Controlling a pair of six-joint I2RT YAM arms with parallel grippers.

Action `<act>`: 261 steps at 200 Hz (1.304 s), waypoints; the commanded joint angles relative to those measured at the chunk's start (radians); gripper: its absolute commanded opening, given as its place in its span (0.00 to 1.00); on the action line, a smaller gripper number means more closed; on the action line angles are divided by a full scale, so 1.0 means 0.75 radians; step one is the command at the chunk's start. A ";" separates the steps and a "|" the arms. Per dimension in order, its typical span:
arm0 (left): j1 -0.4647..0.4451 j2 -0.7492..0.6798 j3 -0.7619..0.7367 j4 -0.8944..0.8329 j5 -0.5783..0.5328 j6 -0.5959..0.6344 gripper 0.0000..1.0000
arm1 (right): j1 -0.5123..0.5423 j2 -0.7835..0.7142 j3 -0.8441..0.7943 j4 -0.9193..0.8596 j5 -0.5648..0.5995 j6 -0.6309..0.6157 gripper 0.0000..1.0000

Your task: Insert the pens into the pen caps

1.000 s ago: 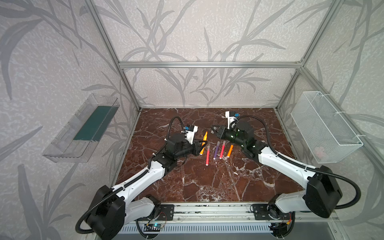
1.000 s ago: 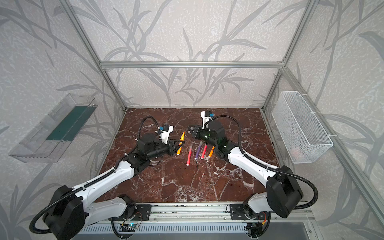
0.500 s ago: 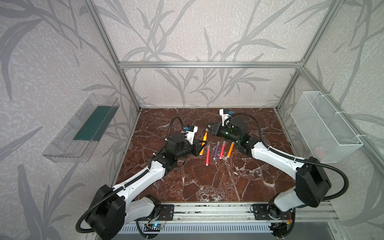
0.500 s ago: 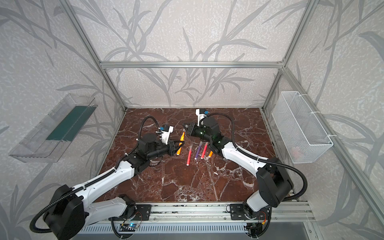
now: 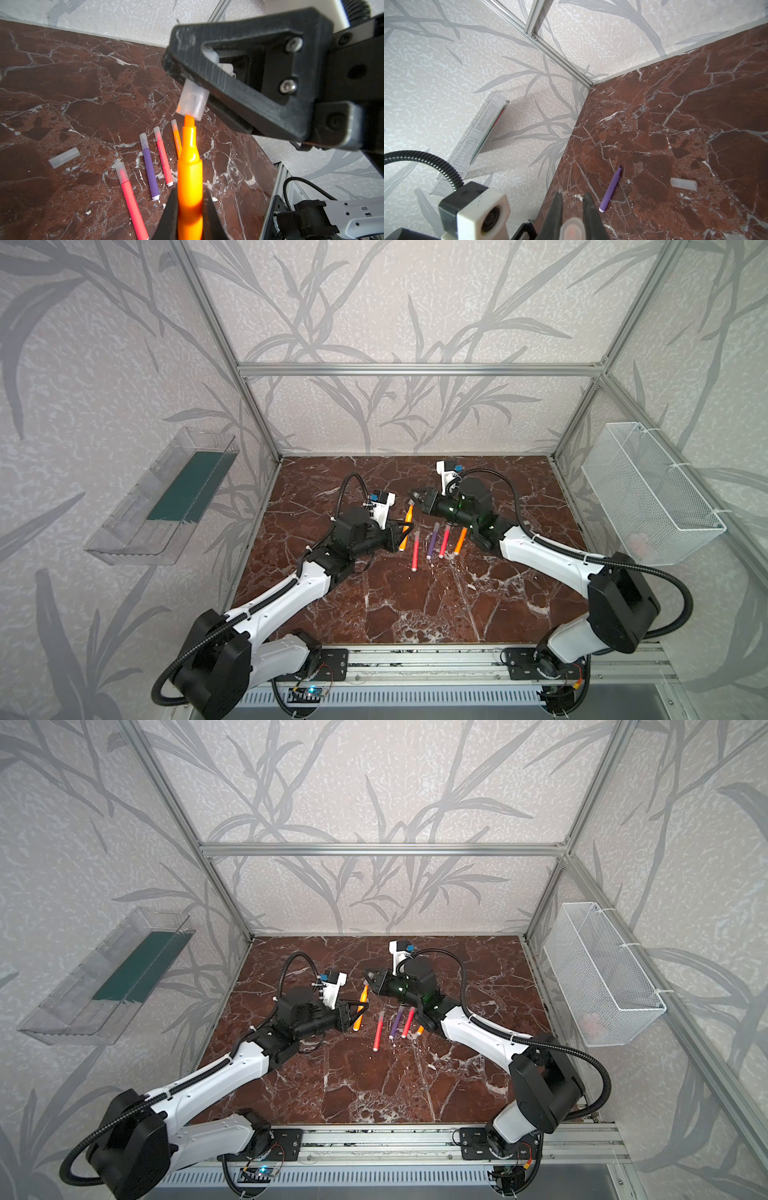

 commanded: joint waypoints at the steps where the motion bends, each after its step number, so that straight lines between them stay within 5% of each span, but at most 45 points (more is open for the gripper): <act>1: -0.004 0.004 0.028 0.036 -0.007 0.022 0.00 | 0.039 0.023 -0.007 0.013 -0.054 -0.005 0.00; 182: -0.005 -0.027 0.004 0.023 -0.030 0.032 0.00 | 0.026 -0.062 -0.050 -0.236 -0.221 -0.129 0.00; 261: -0.004 -0.016 -0.022 0.128 0.055 -0.015 0.00 | 0.064 -0.065 -0.179 0.032 -0.411 -0.254 0.00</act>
